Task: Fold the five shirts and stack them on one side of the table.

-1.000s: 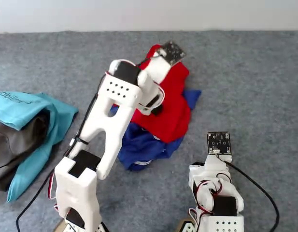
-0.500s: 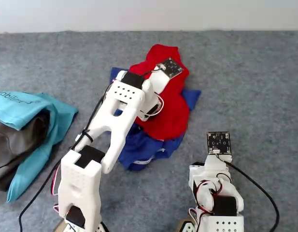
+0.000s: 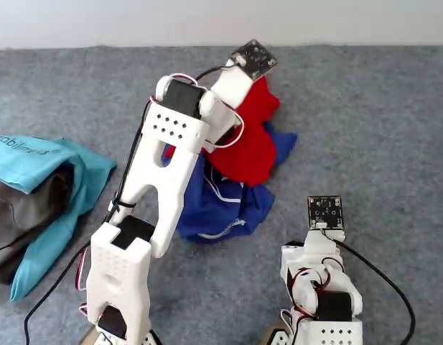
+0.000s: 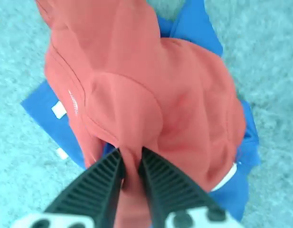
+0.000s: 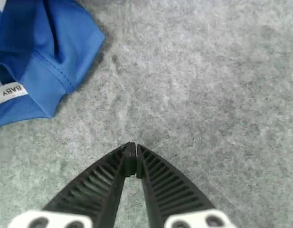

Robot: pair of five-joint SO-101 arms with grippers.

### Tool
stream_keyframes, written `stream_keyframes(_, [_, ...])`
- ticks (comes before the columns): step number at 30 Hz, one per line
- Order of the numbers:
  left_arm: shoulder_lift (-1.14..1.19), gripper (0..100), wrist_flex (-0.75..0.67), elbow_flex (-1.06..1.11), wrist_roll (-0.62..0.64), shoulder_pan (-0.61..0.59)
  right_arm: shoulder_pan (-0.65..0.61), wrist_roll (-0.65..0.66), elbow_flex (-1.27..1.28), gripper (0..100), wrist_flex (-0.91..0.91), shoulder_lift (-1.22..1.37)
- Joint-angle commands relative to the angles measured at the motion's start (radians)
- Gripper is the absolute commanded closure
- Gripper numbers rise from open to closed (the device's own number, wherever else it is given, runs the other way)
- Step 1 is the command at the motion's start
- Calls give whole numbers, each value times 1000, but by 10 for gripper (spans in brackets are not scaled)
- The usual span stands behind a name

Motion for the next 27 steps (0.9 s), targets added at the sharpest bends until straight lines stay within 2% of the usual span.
stream_keyframes(1, [-17, 987, 20, -79, -2, -20, -8, -3, 14, 989, -10, -10])
stream_keyframes(5, [-49, 987, 20, -73, -2, -17, -8, -3, 14, 989, -10, -10])
stream_keyframes(9, [-37, 985, 18, 47, -8, 11, -8, -3, 14, 989, -10, -10])
stream_keyframes(17, [55, 898, 14, 139, -3, 20, -8, -3, 14, 989, -10, -10])
stream_keyframes(24, [68, 900, -32, 139, -3, 28, -8, -3, 14, 989, -10, -10])
stream_keyframes(27, [71, 953, -32, 139, -9, 35, -8, -3, 14, 989, -10, -10])
